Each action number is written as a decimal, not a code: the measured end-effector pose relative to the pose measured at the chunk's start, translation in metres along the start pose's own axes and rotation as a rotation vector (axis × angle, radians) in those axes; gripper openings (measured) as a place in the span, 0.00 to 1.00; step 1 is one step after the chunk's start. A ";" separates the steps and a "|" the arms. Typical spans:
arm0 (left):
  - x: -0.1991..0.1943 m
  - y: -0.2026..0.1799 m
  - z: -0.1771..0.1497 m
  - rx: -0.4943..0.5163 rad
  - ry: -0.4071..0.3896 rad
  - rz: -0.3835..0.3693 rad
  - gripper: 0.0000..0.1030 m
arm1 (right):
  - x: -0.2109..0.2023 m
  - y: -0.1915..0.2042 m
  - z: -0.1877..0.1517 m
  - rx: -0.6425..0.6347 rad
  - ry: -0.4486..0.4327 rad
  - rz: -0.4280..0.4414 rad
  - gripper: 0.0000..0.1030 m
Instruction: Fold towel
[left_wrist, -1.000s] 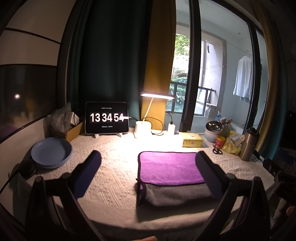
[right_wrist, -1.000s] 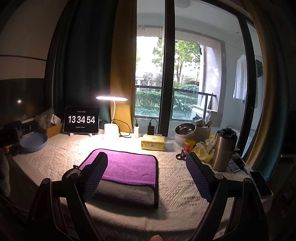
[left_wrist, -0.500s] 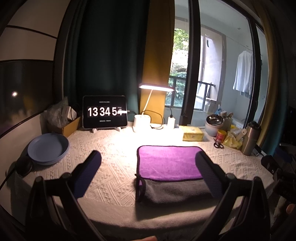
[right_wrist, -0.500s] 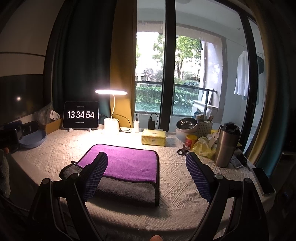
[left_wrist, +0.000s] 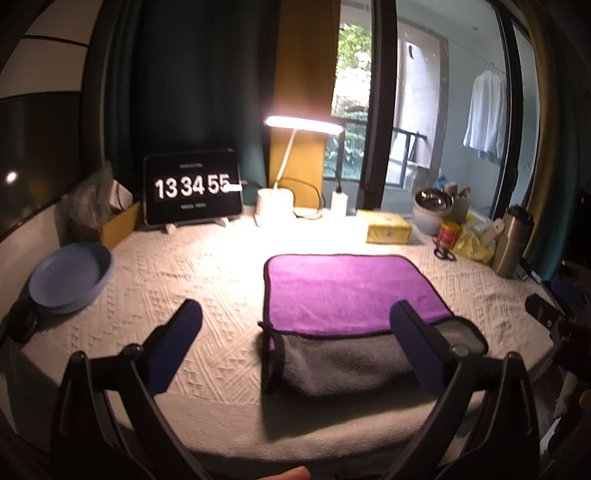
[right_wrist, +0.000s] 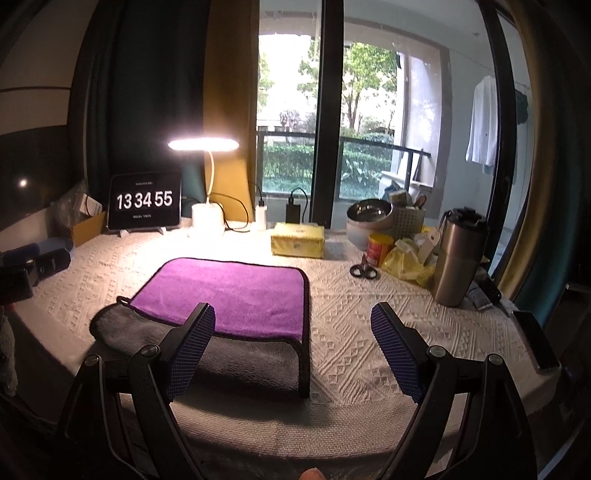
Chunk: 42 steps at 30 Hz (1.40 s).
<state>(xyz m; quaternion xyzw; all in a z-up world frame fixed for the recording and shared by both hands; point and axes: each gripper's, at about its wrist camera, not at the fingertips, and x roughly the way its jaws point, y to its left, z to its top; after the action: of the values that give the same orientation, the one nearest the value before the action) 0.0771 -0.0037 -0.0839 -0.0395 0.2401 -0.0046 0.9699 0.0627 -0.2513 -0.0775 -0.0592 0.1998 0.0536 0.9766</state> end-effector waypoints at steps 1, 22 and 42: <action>0.006 -0.001 -0.002 0.005 0.016 -0.004 0.99 | 0.005 -0.002 -0.002 0.002 0.006 0.001 0.86; 0.100 0.005 -0.041 0.024 0.250 -0.057 0.87 | 0.105 -0.017 -0.052 0.060 0.267 0.070 0.66; 0.107 -0.001 -0.054 0.082 0.261 -0.084 0.13 | 0.126 0.005 -0.059 -0.047 0.287 0.069 0.06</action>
<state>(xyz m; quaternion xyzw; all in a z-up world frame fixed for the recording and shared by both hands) 0.1465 -0.0118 -0.1817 -0.0089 0.3620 -0.0604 0.9302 0.1547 -0.2441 -0.1815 -0.0823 0.3377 0.0827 0.9340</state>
